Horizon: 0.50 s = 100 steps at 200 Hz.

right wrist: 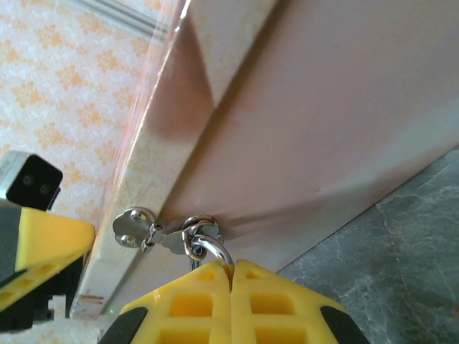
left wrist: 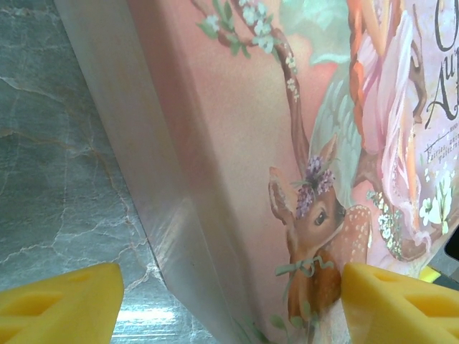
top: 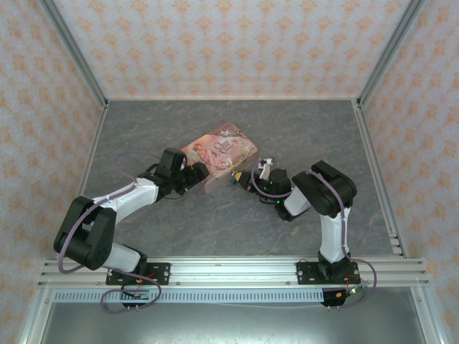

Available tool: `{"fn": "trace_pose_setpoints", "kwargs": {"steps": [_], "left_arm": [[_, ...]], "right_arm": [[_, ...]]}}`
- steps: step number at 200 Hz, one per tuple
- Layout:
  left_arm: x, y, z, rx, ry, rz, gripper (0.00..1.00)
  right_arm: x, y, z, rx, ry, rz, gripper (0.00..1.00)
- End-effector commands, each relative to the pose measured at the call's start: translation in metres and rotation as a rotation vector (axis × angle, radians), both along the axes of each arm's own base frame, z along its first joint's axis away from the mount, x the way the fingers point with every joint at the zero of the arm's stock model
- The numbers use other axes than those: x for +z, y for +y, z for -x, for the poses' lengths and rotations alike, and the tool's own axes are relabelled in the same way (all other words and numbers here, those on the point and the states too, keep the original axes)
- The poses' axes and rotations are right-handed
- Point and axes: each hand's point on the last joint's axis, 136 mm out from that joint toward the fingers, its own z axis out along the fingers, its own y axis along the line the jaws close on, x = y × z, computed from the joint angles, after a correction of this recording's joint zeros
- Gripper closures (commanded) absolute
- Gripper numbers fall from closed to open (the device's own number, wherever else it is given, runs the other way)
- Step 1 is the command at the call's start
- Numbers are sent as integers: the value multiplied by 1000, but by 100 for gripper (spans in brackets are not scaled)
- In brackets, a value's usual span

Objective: Unlock the padlock with the key

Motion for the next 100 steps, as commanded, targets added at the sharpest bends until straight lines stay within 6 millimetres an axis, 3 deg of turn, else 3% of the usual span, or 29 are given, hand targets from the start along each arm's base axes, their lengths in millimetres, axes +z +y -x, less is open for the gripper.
{"fn": "trace_pose_setpoints", "kwargs": {"steps": [1,100], "left_arm": [[-53,21,45,15,206,-125,21],[-43,25,49,21,185,-128,18]], "right_arm": [[40,-3,-19,-72,-73,-102,100],[32,-18,-28,-169,-30,-108,100]]}}
